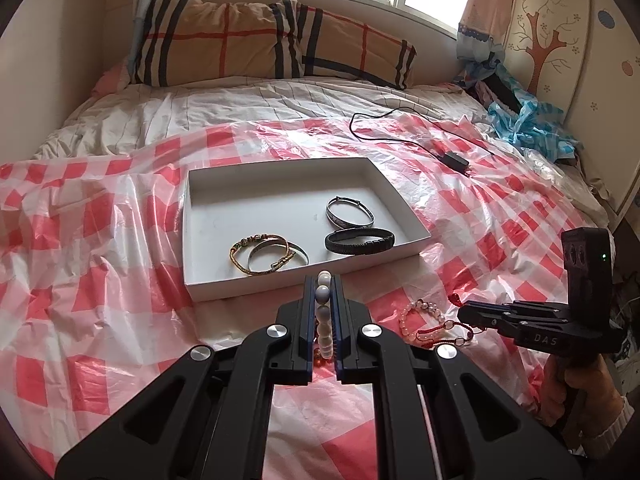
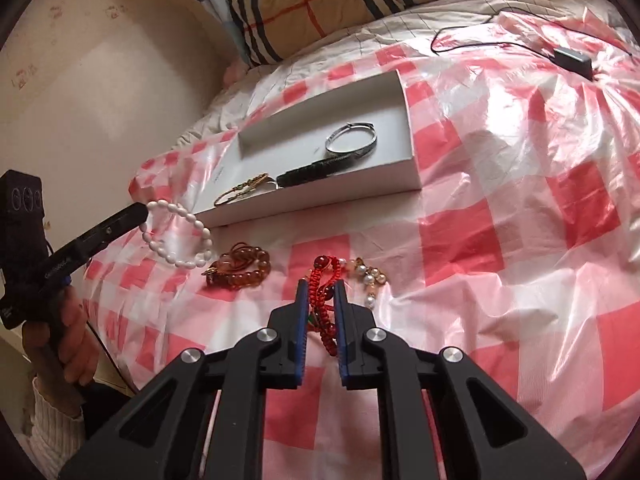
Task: Organize jewelry
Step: 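Carry the bead bracelet into the tray with left gripper while right gripper carries red bracelet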
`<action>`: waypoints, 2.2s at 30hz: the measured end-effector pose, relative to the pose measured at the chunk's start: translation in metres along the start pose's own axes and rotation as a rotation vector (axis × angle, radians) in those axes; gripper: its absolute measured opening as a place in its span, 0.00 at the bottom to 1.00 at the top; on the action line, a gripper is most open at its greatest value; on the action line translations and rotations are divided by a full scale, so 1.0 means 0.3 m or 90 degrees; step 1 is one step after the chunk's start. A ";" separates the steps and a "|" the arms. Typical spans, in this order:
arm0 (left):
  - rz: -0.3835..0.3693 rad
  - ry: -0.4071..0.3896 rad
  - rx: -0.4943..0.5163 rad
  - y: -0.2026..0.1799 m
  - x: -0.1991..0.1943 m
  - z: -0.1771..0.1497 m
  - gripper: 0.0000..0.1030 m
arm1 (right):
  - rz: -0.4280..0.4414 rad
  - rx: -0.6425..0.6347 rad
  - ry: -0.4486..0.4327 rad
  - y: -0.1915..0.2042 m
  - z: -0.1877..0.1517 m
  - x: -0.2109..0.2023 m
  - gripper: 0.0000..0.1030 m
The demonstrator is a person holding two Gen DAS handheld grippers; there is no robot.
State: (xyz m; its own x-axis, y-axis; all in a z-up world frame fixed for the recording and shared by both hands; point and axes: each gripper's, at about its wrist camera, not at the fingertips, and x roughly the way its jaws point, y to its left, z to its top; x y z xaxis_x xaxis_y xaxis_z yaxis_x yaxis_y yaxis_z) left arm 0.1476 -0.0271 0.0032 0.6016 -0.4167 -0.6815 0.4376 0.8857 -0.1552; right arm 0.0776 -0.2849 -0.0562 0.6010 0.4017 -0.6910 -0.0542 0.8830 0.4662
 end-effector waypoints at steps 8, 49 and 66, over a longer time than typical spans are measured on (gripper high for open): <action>-0.009 -0.017 -0.014 0.006 -0.015 0.006 0.07 | 0.044 0.017 -0.062 0.023 0.015 -0.068 0.13; 0.063 -0.129 -0.045 -0.026 0.041 0.112 0.07 | -0.036 -0.120 -0.201 0.256 0.134 0.004 0.13; 0.111 -0.036 -0.111 0.080 0.234 0.178 0.07 | -0.118 -0.124 -0.153 0.196 0.260 0.161 0.47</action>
State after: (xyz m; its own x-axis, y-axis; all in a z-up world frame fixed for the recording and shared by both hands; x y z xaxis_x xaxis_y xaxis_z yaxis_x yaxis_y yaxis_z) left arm 0.2360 -0.0460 -0.0103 0.6963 -0.2616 -0.6684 0.2060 0.9649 -0.1631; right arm 0.1656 -0.2325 -0.0192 0.7838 0.1817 -0.5939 -0.0637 0.9747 0.2142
